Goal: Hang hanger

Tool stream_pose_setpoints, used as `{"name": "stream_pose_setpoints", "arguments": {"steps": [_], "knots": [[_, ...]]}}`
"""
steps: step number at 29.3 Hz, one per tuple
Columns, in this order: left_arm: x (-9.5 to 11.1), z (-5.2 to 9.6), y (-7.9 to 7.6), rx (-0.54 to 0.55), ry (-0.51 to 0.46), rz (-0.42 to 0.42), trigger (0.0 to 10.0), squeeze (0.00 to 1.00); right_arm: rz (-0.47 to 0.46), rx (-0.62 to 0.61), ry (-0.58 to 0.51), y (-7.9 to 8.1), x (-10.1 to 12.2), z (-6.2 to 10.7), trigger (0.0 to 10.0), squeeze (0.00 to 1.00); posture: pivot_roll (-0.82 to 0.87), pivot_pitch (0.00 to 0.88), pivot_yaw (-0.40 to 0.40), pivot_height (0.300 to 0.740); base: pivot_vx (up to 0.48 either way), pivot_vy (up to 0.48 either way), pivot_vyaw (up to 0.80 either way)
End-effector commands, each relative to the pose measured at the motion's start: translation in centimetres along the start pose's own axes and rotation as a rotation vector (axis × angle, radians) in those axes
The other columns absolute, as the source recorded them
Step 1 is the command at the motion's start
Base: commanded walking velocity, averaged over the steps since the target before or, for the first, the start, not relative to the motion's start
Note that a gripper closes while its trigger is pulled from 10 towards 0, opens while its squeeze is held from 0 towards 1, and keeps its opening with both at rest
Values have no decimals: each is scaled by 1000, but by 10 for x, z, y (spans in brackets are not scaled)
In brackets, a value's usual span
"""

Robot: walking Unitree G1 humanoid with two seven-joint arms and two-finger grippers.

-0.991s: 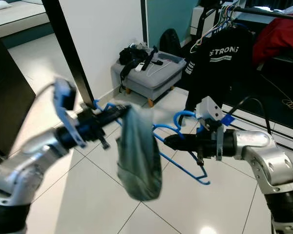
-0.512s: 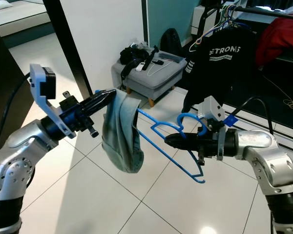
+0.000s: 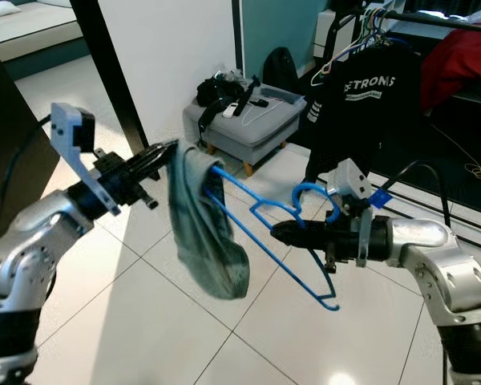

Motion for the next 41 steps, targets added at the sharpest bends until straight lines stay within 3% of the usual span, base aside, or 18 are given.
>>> {"name": "stream_pose_setpoints", "arguments": {"steps": [1,13,19,22,23,25,26,28,29,30,31,32,41], "knots": [[15,11,21,136,-69,-47,3333,0,-26,-6,17,1,-5,4,10000,0,-93,92,45,740,0,0,0],[14,8,14,100,-80,-26,4549,0,-21,-17,-6,0,-3,3,10000,0,-86,92,45,740,0,0,0],[21,10,26,169,-121,-18,4118,0,-23,-18,-16,1,-1,3,10000,0,-85,92,45,740,0,0,0],[33,14,39,249,-204,23,4510,0,-27,-16,-16,1,-2,3,10000,0,-85,94,46,740,0,0,0],[36,15,40,248,-232,54,6157,0,-28,-16,-15,2,-3,2,10000,0,-85,94,46,740,0,0,0],[38,14,40,242,-248,74,6157,0,-29,-17,-14,2,-3,1,10000,0,-85,96,46,740,0,0,0],[39,13,35,215,-260,95,9686,0,-29,-18,-13,2,-4,0,10000,0,-85,96,46,740,0,0,0],[40,12,32,196,-266,106,10000,0,-28,-19,-12,2,-4,-1,10000,0,-85,96,46,740,0,0,0],[35,9,16,104,-236,111,10000,263,-28,-23,-14,2,-4,-2,10000,0,-85,96,46,740,0,0,0],[35,9,16,104,-236,111,10000,263,-28,-23,-14,2,-4,-2,10000,0,-85,96,46,740,0,0,0],[31,8,9,61,-216,112,10000,506,-27,-24,-16,2,-4,-3,10000,0,-80,99,45,740,0,0,0],[27,7,2,23,-196,100,10000,1000,-25,-26,-17,1,-4,-3,10000,0,-80,99,45,740,0,0,0],[28,4,-4,2,-209,108,10000,1000,-15,-54,-31,-2,-2,-5,10000,0,-77,93,52,740,0,0,0]]}}
Point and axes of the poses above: a point about 5 cm out from each wrist's last joint towards the gripper, its own z axis pointing back from the gripper into the wrist, its own x axis along the axis of the wrist's last joint, y = z × x, the point moved 1 cm from there along -z, pointing out of the wrist towards the gripper, and after that the axes turned 9 degrees about z, right-handed, at the moved point
